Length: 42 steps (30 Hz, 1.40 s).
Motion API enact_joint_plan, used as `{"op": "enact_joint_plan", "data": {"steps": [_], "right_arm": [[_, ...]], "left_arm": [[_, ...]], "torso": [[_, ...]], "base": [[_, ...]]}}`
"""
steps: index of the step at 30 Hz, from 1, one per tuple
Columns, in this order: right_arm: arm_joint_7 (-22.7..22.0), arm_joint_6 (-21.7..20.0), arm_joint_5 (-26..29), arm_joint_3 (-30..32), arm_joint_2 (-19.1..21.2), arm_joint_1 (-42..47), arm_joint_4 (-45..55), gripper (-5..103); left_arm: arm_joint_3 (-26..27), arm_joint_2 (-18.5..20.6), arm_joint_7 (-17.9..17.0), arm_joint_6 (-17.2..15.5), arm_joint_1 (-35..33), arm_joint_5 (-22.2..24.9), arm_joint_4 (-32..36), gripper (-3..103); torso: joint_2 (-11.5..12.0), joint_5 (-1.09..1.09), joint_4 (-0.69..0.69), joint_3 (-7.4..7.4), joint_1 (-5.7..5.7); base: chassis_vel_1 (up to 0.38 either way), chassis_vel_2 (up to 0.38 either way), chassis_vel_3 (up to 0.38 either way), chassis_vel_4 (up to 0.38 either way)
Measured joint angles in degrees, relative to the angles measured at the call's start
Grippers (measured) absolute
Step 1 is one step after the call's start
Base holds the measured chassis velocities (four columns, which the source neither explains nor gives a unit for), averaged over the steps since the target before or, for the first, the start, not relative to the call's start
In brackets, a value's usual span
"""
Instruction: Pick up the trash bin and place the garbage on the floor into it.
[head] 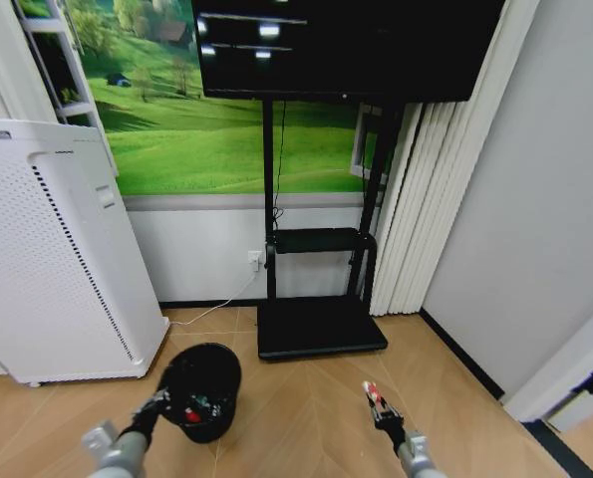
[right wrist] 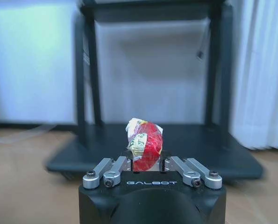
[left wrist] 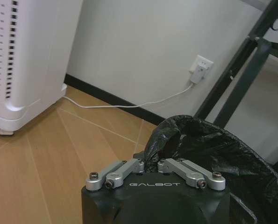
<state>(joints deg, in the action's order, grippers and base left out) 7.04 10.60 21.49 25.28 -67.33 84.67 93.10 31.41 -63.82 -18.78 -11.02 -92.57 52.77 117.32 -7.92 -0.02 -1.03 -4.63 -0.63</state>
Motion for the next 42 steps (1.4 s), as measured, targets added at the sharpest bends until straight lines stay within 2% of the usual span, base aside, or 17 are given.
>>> {"op": "enact_joint_plan", "data": {"steps": [3,5,7,11,15,17,18,21,25,31,33,35,36,37,38,39,42], "right_arm": [[3.10,0.48,2.77,-3.13,1.42,-0.44,4.24,27],[6.42,1.23,4.65,-4.66,2.45,1.42,8.02,27],[7.49,1.82,4.78,-4.84,2.58,1.90,8.63,27],[13.16,3.66,5.63,-4.88,3.04,3.98,11.66,27],[15.04,4.45,5.15,-4.92,3.14,4.83,12.61,27],[16.15,5.34,2.82,-5.00,3.06,5.66,12.87,27],[16.15,5.34,2.82,-5.00,3.06,5.66,12.87,27],[17.22,6.62,-0.58,-5.23,2.20,6.49,12.12,27],[18.05,6.79,-2.61,-5.30,1.77,6.74,11.56,27],[18.08,6.55,-4.11,-5.01,1.60,6.55,10.38,26],[18.13,6.44,-3.74,-4.99,1.65,6.59,10.33,37],[18.11,6.44,-3.66,-5.00,1.54,6.61,10.32,37],[18.06,6.44,-3.62,-5.02,1.34,6.64,10.33,42],[18.06,6.44,-3.62,-5.02,1.34,6.64,10.33,42],[17.79,6.54,-3.57,-5.05,0.98,6.75,10.32,53],[17.73,6.65,-3.48,-5.07,0.88,6.79,10.32,53],[18.22,7.55,-0.98,-5.22,0.05,7.42,10.30,70]], "left_arm": [[-2.42,-0.22,0.00,0.02,1.71,-1.11,-0.85,7],[-8.21,1.71,0.86,0.61,6.58,-0.93,-5.08,7],[-10.08,2.24,1.17,0.80,8.08,-0.93,-6.63,7],[-18.76,3.10,1.75,1.29,14.99,-0.11,-12.77,7],[-23.83,2.91,2.14,1.55,19.36,0.42,-16.09,7],[-28.62,2.49,4.41,2.20,23.73,0.32,-19.72,7],[-28.62,2.49,4.41,2.20,23.73,0.32,-19.72,7],[-34.18,1.53,8.37,2.60,27.51,0.24,-21.67,7],[-36.63,1.41,11.89,2.22,28.31,0.83,-20.80,7],[-36.70,1.83,15.08,1.88,26.44,0.49,-18.06,7],[-35.58,2.43,15.84,1.94,25.25,0.00,-17.03,7],[-35.13,2.53,15.98,1.95,24.84,-0.17,-16.93,7],[-34.61,2.57,16.04,1.95,24.38,-0.35,-16.82,7],[-34.61,2.57,16.04,1.95,24.38,-0.35,-16.82,7],[-33.88,2.55,16.07,1.97,23.76,-0.49,-16.52,7],[-33.73,2.54,16.07,1.97,23.61,-0.50,-16.40,7],[-32.97,2.54,15.88,1.99,22.58,-0.50,-15.15,7]], "torso": [[0.00,0.04,0.14,0.00,0.00],[0.00,0.02,0.07,0.00,0.00],[0.00,0.02,0.02,-0.01,0.00],[0.00,0.01,0.05,-0.01,0.00],[0.00,0.01,0.07,0.00,0.00],[0.00,0.02,0.06,-0.01,0.00],[0.00,0.02,0.06,-0.01,0.00],[0.00,0.02,0.05,-0.01,0.00],[0.00,0.02,0.06,0.00,0.00],[0.00,0.02,0.07,0.00,0.00],[0.00,0.02,0.08,0.00,0.00],[0.00,0.02,0.08,0.00,0.00],[0.00,0.02,0.08,0.00,0.00],[0.00,0.02,0.08,0.00,0.00],[0.00,0.02,0.08,0.00,0.00],[0.00,0.02,0.08,0.00,0.00],[0.00,0.01,0.06,0.00,0.00]], "base": [[0.000,0.000,0.000,0.000],[0.000,0.000,0.000,0.000],[0.000,0.000,0.000,0.000],[0.000,0.000,0.000,0.000],[0.000,0.000,0.000,0.000],[0.000,0.000,0.000,0.000],[0.000,0.000,0.000,0.000],[0.000,0.000,0.000,0.000],[0.000,0.000,0.000,0.000],[0.000,0.000,0.000,0.000],[0.000,0.000,0.000,0.000],[0.000,0.000,0.000,0.000],[0.000,0.000,0.000,0.000],[0.000,0.000,0.000,0.000],[0.000,0.000,0.000,0.000],[0.000,0.000,0.000,0.000],[0.000,0.000,0.000,0.000]]}}
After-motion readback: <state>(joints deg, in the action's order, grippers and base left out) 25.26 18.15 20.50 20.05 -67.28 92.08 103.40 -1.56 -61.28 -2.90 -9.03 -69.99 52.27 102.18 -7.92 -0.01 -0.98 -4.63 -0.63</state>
